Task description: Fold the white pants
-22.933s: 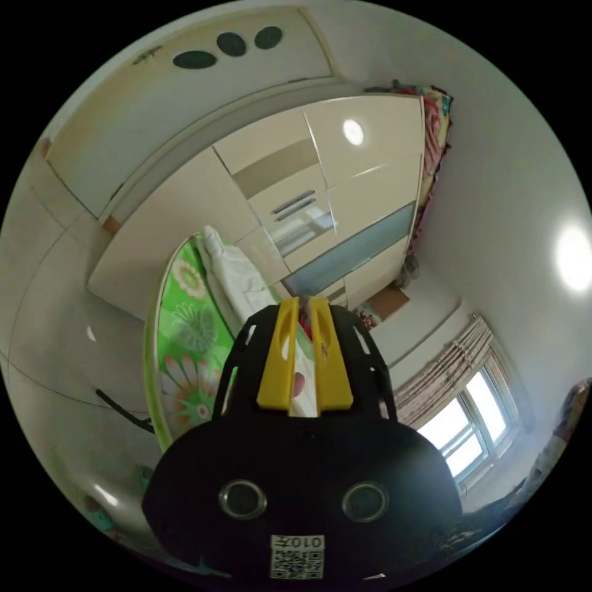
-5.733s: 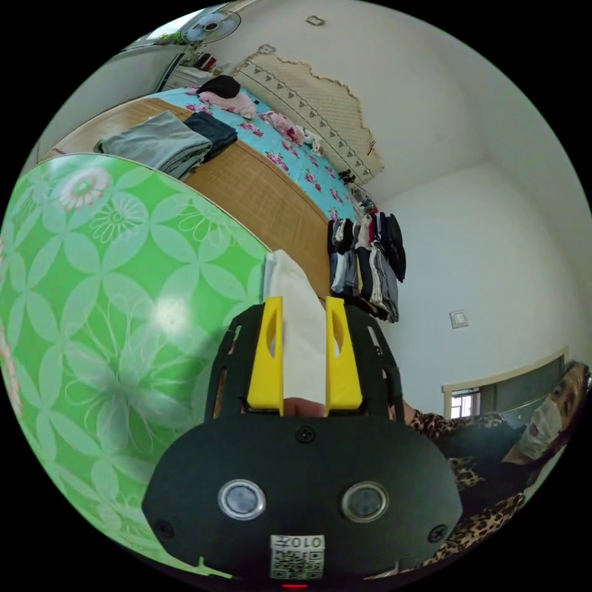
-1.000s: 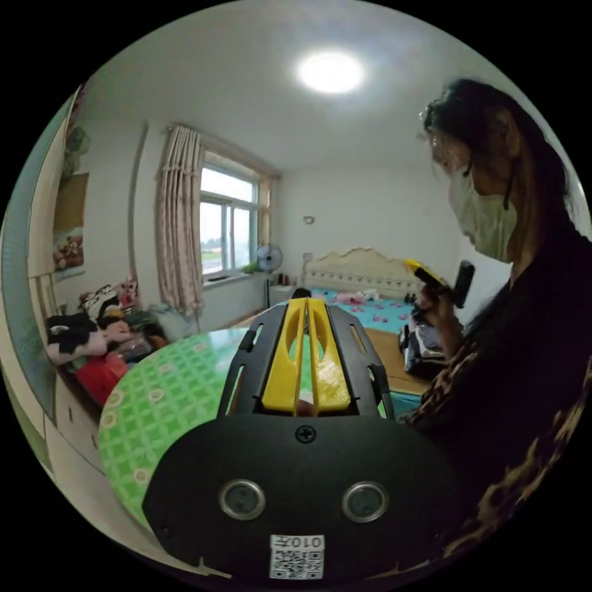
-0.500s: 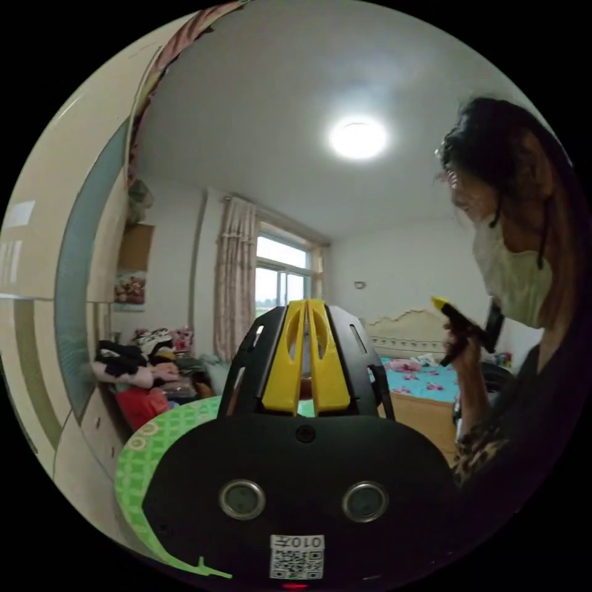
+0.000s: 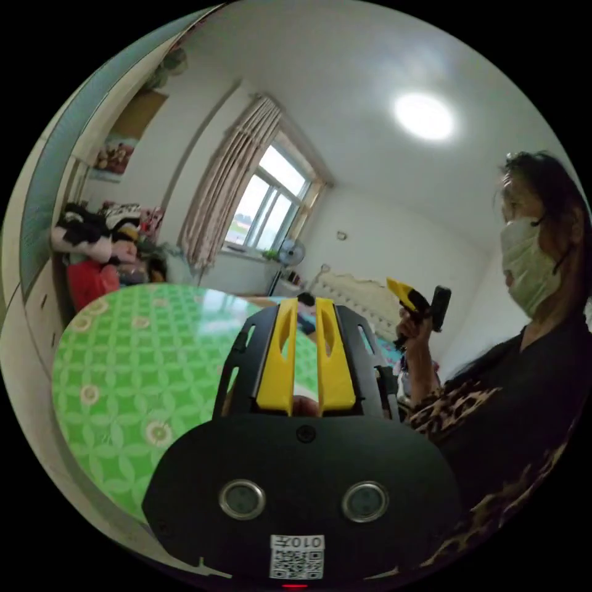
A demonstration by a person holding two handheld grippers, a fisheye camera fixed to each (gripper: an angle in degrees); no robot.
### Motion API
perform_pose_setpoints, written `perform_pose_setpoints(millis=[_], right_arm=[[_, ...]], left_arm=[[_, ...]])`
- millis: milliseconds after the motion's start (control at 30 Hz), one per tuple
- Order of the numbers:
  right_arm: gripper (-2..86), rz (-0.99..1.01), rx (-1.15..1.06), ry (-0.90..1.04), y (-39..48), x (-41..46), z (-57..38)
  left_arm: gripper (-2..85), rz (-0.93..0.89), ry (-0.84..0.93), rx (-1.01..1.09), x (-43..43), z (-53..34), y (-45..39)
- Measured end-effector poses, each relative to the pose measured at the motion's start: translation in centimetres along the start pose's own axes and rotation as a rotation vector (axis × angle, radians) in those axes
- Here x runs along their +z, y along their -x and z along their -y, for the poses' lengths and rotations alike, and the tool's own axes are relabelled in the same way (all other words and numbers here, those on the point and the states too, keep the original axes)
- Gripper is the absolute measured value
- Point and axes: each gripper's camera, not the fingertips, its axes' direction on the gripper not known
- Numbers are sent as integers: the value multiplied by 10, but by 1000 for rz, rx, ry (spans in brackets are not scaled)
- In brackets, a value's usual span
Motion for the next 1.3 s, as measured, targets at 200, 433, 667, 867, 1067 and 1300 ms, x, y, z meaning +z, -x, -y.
perform_pose_setpoints(millis=[200, 433, 667, 867, 1067, 1300], right_arm=[[164, 192, 491, 353, -115, 83, -113], [171, 179, 843, 361, -165, 71, -221], [169, 154, 889, 379, -190, 69, -244], [175, 151, 834, 388, -205, 74, -239], [189, 120, 853, 407, -232, 81, -238], [171, 229, 817, 541, -256, 104, -233]], left_arm=[[111, 70, 303, -341, 29, -91, 93], [158, 113, 451, -575, 59, -149, 159], [156, 159, 564, -514, 117, -142, 191], [143, 146, 570, -464, 141, -125, 203], [127, 86, 556, -443, 157, -115, 218], [111, 6, 545, -434, 165, -109, 233]])
